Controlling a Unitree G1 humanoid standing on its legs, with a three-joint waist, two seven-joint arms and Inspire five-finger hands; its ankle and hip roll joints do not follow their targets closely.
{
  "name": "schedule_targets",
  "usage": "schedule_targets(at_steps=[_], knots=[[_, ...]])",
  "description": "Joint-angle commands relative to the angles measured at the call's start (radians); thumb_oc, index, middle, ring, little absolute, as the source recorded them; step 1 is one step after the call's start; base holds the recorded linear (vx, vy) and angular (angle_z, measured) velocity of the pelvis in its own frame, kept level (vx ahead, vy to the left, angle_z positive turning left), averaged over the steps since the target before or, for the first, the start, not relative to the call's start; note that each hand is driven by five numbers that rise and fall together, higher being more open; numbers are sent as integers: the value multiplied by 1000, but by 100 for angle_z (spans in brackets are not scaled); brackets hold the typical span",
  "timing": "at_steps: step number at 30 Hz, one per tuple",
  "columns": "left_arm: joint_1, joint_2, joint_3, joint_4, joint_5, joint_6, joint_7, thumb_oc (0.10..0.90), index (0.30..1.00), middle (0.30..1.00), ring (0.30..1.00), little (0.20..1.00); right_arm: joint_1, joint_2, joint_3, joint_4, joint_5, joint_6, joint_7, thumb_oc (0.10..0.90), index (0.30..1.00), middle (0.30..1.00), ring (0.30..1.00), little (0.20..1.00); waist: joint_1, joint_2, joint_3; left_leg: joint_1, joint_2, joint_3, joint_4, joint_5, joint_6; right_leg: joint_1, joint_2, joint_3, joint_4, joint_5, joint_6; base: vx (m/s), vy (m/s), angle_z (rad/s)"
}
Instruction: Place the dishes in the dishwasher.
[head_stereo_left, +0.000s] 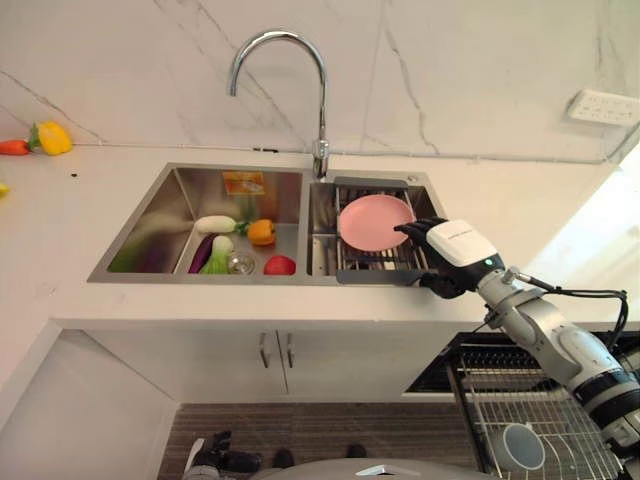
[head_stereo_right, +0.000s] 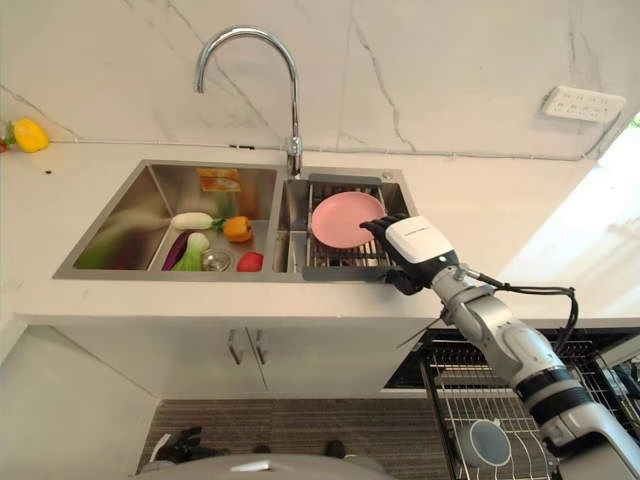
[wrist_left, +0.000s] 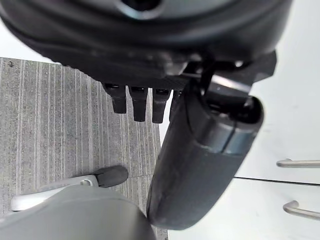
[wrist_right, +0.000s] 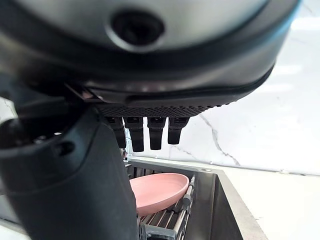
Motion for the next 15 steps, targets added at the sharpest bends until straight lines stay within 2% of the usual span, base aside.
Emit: schedule_targets(at_steps=[1,5,8,11,15], knots=[[-81,-57,-54,16,1,-20,25,800,900,900,900,900,-138,34,32,121,-53,97,-31,800,900,900,900,900,77,4,38,15,79,-14,10,-20,-69,103,-115,24,18,-88,109,11,6,-13],[-88,-58,-57,23,-5,-20,32,800,900,900,900,900,-167,68,76,200,-81,116,-51,800,900,900,900,900,82,5,39,18,82,-11,10,-21,-72,105,-116,24,18,-90,109,9,-3,-4],[-86,-60,-59,24,-4,-20,39,800,900,900,900,900,-170,85,70,218,-91,133,-76,800,900,900,900,900,83,6,39,19,82,-13,10,-22,-73,107,-115,20,18,-91,108,9,-7,-13],[-86,-60,-62,29,-4,-21,47,800,900,900,900,900,-175,115,81,284,-107,158,-115,800,900,900,900,900,88,7,39,18,83,-16,10,-21,-74,109,-115,16,18,-92,108,4,-6,36],[-86,-59,-58,34,-7,-22,56,800,900,900,900,900,-183,129,88,286,-135,169,-136,800,900,900,900,900,92,8,39,16,85,-22,10,-19,-76,110,-114,11,18,-94,107,7,-8,5]])
